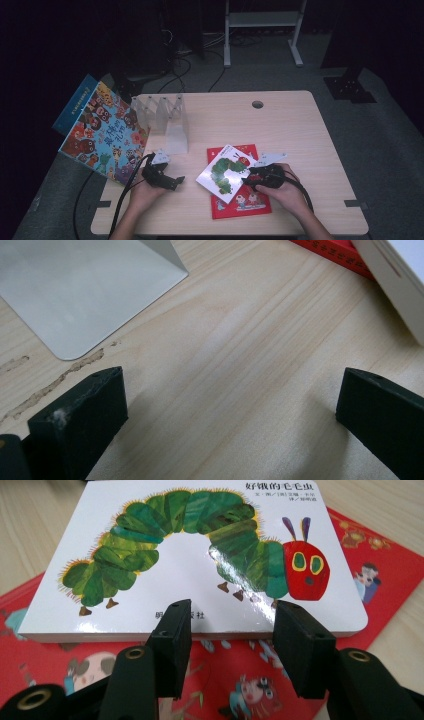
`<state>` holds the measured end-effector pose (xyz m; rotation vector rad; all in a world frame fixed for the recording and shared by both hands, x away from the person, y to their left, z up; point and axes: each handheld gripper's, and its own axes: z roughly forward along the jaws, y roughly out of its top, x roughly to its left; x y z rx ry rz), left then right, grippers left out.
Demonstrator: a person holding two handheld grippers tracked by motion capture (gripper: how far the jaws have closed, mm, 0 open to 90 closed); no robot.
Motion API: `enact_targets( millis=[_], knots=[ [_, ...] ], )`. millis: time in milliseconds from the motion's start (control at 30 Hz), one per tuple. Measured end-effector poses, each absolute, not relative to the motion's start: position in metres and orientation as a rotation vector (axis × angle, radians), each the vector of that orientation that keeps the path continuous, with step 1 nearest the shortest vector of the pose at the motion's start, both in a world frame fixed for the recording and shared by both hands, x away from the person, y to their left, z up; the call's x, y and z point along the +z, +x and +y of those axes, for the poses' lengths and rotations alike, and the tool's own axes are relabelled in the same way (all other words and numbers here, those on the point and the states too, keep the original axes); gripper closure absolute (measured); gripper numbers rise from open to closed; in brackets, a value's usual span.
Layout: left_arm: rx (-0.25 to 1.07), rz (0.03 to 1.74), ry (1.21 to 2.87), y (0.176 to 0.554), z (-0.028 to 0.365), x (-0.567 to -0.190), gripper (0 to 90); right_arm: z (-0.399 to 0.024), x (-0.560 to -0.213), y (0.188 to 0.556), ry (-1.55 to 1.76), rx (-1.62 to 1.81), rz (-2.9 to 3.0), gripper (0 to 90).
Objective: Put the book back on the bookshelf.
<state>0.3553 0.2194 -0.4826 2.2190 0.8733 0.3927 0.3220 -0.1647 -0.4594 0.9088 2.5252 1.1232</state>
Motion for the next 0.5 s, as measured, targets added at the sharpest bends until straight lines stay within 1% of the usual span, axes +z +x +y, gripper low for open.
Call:
enact_targets(
  millis=[500],
  knots=[
    [0.389, 0.87, 2.22, 0.355, 0.219, -0.483, 0.0, -0.148, -0.46, 0.341, 0.907, 1.148, 2.538, 48.4]
  ],
)
